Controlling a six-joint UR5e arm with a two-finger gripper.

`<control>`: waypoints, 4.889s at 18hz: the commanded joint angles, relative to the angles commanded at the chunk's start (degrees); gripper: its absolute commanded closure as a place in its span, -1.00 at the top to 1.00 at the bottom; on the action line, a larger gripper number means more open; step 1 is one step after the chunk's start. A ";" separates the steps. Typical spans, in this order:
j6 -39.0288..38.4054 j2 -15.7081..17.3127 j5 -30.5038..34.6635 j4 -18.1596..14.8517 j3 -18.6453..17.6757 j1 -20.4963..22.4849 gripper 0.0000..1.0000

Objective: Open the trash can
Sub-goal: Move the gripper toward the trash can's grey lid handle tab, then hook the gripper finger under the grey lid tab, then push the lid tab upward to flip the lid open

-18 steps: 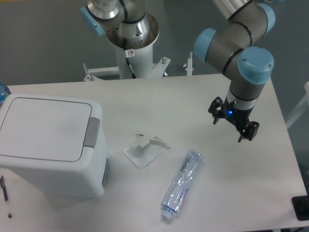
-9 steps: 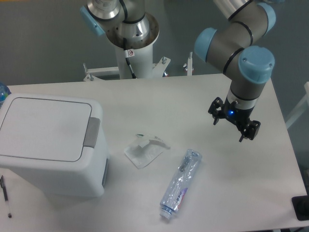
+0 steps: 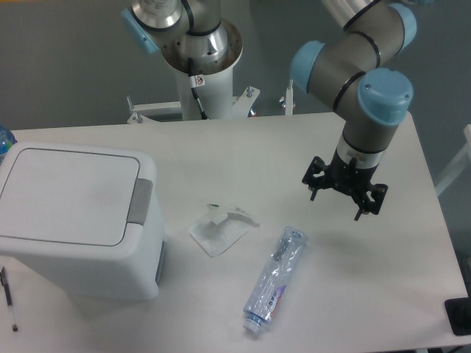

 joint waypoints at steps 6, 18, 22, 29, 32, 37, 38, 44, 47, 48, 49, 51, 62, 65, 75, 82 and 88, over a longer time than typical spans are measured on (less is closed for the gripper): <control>-10.28 0.70 -3.87 0.35 0.53 -0.96 1.00; -23.55 2.29 -11.25 -2.62 3.06 -6.59 1.00; -25.32 0.62 -11.51 -12.63 11.05 -8.43 1.00; -31.64 -1.41 -14.06 -17.58 18.98 -11.68 1.00; -32.35 -0.97 -15.73 -17.67 19.69 -12.92 1.00; -32.70 1.66 -18.10 -19.51 19.69 -14.59 1.00; -32.70 2.19 -18.98 -19.95 19.69 -14.68 1.00; -32.70 3.43 -19.60 -21.89 18.19 -16.52 1.00; -32.70 3.60 -19.69 -21.97 18.11 -16.79 1.00; -32.70 3.52 -19.60 -22.06 17.76 -16.88 1.00; -32.70 3.60 -19.51 -21.97 17.23 -17.14 1.00; -32.71 3.60 -19.34 -21.97 16.70 -17.23 1.00; -33.76 3.16 -18.99 -21.53 16.17 -17.32 1.00; -34.19 3.08 -19.07 -21.53 16.17 -17.49 1.00; -34.72 2.99 -18.99 -21.45 16.17 -17.49 1.00; -34.73 2.90 -18.90 -21.44 16.17 -17.58 1.00; -34.73 2.81 -18.90 -21.27 15.91 -17.58 1.00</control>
